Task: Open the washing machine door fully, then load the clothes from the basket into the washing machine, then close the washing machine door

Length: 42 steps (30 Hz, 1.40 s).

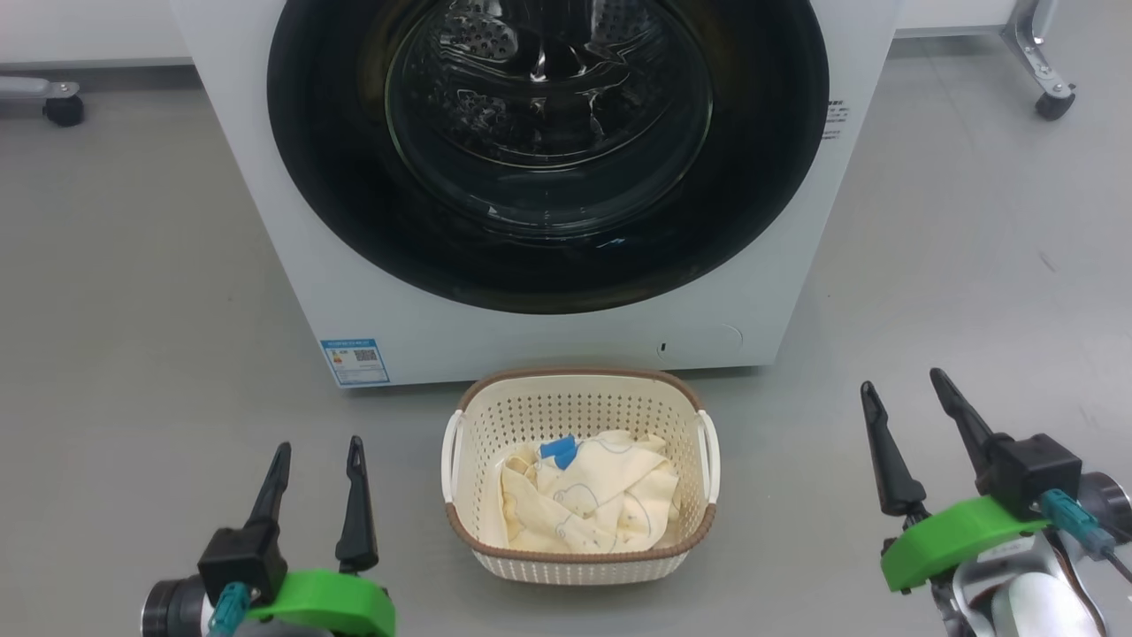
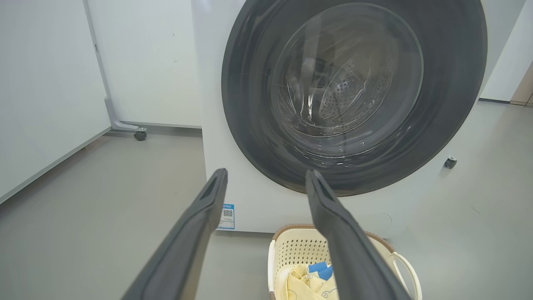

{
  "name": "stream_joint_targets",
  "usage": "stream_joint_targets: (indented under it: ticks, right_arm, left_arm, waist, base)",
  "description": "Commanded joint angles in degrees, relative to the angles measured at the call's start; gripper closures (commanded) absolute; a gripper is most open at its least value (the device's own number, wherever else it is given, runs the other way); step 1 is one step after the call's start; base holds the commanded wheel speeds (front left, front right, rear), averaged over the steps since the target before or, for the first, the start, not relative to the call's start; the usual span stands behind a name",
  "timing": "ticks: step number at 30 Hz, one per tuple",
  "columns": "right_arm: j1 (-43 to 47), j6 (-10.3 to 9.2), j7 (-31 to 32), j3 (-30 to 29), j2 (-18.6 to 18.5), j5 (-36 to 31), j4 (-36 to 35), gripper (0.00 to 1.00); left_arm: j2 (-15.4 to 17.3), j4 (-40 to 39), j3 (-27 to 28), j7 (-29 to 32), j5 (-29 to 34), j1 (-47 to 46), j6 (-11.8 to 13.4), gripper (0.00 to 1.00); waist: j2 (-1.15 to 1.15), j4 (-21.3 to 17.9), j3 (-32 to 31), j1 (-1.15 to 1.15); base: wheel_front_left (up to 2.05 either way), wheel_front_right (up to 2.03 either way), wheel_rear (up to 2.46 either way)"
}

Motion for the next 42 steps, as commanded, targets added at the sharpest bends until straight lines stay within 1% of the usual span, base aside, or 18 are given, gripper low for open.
stream_joint_targets:
  ticks: [1,16,26,33,42]
  right_arm:
    - [-2.04,-0.19,-0.92,1.19,-0.66,-0.26,-2.11,0.0]
    - [-2.04,-0.19,-1.26,0.93,-0.64,0.79,-1.96,0.0]
    - [-2.18,-0.19,-1.4,0.9,-0.64,1.04,-1.78,0.0]
    - [-2.61,-0.19,-1.38,0.89,-0.63,1.04,-1.81,0.0]
    - [-2.86,-0.19,-1.31,0.94,-0.63,1.07,-1.8,0.0]
  left_arm:
    - [0.91,-1.59,1.63,-0.8,0.32,-3.13,0.43,0.0]
    - [1.27,-1.6,0.89,-0.7,-0.29,-3.13,1.09,0.0]
    - [1.75,-1.69,0.26,-0.68,-0.57,-3.35,1.08,0.0]
    - [2.07,-1.65,-0.21,-0.69,-0.54,-3.72,1.2,0.0]
    - [2.24,-1.72,-0.35,-0.74,-0.79,-3.76,1.58,0.0]
  waist:
    - [0.0,-0.03,0.08,0.0]
    - [0.0,-0.12,0.33,0.0]
    - [0.0,-0.11,0.46,0.0]
    - [0.0,-0.24,0.8,0.0]
    - [0.0,-1.11,0.73,0.0]
  base:
    - [0.0,0.0,0.0]
    - [0.0,0.0,0.0]
    - [0.11,0.11,-0.23]
    - [0.7,0.7,-1.4]
    - [1.19,1.19,-2.37]
